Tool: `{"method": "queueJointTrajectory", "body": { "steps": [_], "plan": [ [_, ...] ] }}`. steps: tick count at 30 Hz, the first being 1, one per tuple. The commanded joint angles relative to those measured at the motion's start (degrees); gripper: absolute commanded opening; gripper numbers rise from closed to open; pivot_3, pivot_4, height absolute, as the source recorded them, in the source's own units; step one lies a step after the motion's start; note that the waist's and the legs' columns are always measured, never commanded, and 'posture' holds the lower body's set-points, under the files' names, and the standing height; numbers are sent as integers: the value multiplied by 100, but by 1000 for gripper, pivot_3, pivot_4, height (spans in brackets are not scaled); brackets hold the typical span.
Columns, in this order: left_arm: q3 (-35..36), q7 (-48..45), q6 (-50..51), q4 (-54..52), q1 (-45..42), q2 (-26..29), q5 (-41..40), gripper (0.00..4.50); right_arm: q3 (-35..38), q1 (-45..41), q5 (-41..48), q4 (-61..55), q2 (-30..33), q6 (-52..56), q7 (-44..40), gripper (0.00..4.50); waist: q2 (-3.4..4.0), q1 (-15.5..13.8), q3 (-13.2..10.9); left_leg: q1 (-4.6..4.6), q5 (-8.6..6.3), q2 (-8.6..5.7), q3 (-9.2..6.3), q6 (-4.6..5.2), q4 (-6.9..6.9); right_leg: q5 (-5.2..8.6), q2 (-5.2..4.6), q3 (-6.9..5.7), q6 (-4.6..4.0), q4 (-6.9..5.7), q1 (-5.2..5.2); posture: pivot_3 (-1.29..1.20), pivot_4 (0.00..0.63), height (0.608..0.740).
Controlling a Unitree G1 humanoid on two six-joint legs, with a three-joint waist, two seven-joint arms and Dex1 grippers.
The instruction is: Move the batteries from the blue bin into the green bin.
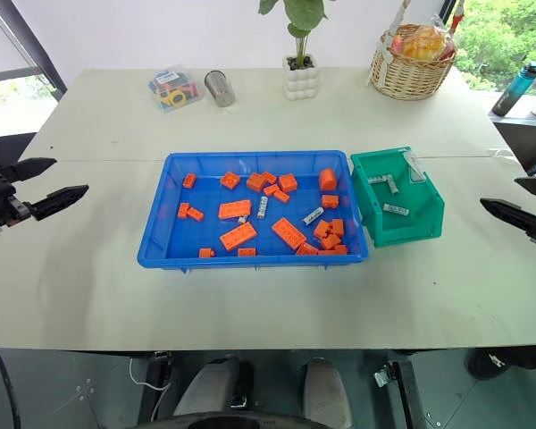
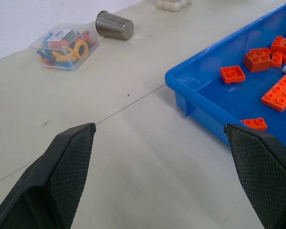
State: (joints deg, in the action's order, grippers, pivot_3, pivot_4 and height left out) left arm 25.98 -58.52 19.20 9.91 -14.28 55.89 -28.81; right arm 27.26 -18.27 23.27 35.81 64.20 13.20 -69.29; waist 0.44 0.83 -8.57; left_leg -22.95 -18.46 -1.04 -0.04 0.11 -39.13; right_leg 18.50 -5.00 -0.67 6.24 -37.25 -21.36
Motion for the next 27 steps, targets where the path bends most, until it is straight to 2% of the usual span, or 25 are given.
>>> {"method": "queueJointTrajectory", "body": {
  "steps": [1,9,16,22,27],
  "plan": [
    [158,51,-110,-85,-140,28,-36,4500,96,-10,30,9,23,-125,-3,4413,0,-3,0,0,0,0,0,0,0,0,0,0,0,0,0,0,150,737],
    [202,-60,167,98,-322,46,-230,4500,174,-38,134,120,-7,11,43,4413,0,7,0,0,0,0,0,0,1,0,0,0,0,0,-1,0,150,737],
    [111,-12,2,3,-266,45,-40,4500,115,-170,29,262,16,-203,172,4413,0,3,0,0,0,-1,0,0,0,0,0,-1,0,-1,-1,0,150,737],
    [20,-102,107,-255,-258,-49,-161,4500,-182,-634,-75,365,103,-200,40,4413,2,13,-1,0,0,0,1,0,0,0,0,-1,0,-1,-2,0,150,737],
    [-105,-332,252,-595,-326,-3,-284,4500,-551,-1164,89,-291,46,212,-305,4413,4,17,-2,-1,0,0,1,0,-1,0,0,-1,0,-1,-2,0,150,737]
  ]
}}
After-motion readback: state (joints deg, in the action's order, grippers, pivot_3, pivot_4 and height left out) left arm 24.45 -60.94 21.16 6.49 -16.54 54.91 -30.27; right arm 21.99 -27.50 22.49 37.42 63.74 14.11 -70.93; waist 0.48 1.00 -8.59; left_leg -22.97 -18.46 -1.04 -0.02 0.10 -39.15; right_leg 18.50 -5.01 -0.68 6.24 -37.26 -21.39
